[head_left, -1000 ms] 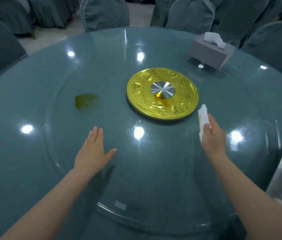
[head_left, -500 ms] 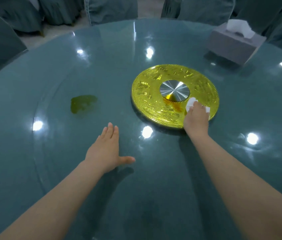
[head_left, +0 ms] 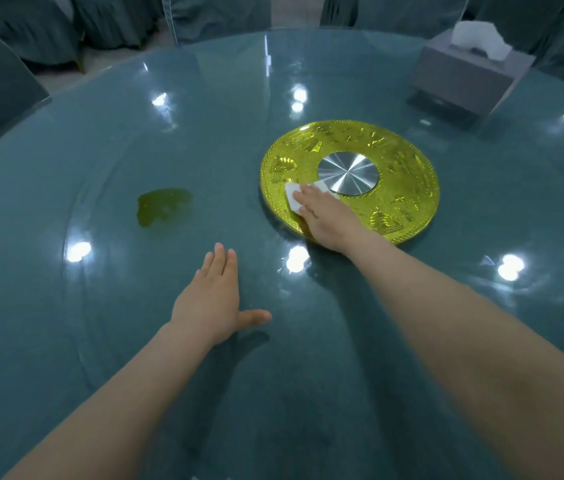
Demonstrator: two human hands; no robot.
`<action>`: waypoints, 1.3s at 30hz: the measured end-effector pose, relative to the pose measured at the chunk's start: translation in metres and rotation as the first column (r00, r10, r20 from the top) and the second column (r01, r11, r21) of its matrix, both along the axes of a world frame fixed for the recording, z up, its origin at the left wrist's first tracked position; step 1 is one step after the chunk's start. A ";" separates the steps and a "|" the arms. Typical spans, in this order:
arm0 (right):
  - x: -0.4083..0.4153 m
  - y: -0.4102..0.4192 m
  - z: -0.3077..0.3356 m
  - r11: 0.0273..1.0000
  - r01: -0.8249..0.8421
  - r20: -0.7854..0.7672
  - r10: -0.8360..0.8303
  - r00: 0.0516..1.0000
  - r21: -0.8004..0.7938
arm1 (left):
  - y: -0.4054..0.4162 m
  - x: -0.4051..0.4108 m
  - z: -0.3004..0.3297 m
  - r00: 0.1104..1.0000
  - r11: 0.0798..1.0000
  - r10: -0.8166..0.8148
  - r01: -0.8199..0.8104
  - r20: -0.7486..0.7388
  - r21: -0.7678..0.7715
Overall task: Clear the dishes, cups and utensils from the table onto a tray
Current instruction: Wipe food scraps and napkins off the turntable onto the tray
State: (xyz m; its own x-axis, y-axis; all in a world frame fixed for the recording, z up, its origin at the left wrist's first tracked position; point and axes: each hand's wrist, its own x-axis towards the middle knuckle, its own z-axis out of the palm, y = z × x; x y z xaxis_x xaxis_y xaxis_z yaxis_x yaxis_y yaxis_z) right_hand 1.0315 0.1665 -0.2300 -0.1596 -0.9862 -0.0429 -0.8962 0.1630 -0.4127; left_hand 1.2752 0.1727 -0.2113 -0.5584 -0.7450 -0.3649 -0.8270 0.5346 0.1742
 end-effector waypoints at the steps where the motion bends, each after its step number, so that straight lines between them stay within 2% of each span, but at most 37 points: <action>1: 0.012 0.001 -0.002 0.999 -0.048 0.008 0.048 0.999 -0.002 | 0.001 -0.002 0.001 1.000 1.000 0.003 -0.003 0.004 -0.001; 8: 0.033 0.029 0.003 0.996 -0.089 0.093 0.086 0.992 0.029 | 0.013 -0.001 0.007 0.996 0.996 0.055 -0.050 -0.066 0.070; 11: 0.050 0.058 0.005 0.995 -0.098 0.140 0.096 0.985 0.003 | 0.015 0.004 0.013 0.968 0.968 0.151 -0.103 -0.201 0.231; 14: 0.068 0.088 0.006 0.995 -0.097 0.135 0.097 0.986 -0.008 | 0.026 0.024 0.014 0.893 0.931 0.245 -0.109 -0.378 0.347; 18: 0.095 0.118 0.007 0.996 -0.090 0.093 0.089 0.992 0.008 | 0.053 0.064 0.010 0.820 0.956 0.274 -0.173 -0.502 0.239; 21: 0.137 0.134 0.007 0.988 -0.144 0.085 0.140 0.987 0.050 | 0.071 0.101 0.011 0.762 0.942 0.337 -0.269 -0.553 0.203; 24: 0.188 0.153 0.005 0.970 -0.238 0.096 0.233 0.968 0.051 | 0.091 0.138 0.015 0.720 0.914 0.404 -0.341 -0.563 0.220; 27: 0.214 0.177 0.006 0.966 -0.252 0.118 0.244 0.963 0.061 | 0.114 0.170 0.023 0.723 0.897 0.441 -0.373 -0.532 0.236; 32: 0.212 0.222 0.020 0.966 -0.243 0.129 0.231 0.964 0.086 | 0.150 0.201 0.036 0.735 0.885 0.465 -0.382 -0.493 0.265; 39: 0.195 0.313 0.029 0.970 -0.173 0.104 0.157 0.982 0.169 | 0.193 0.197 0.058 0.772 0.910 0.409 -0.299 -0.488 0.288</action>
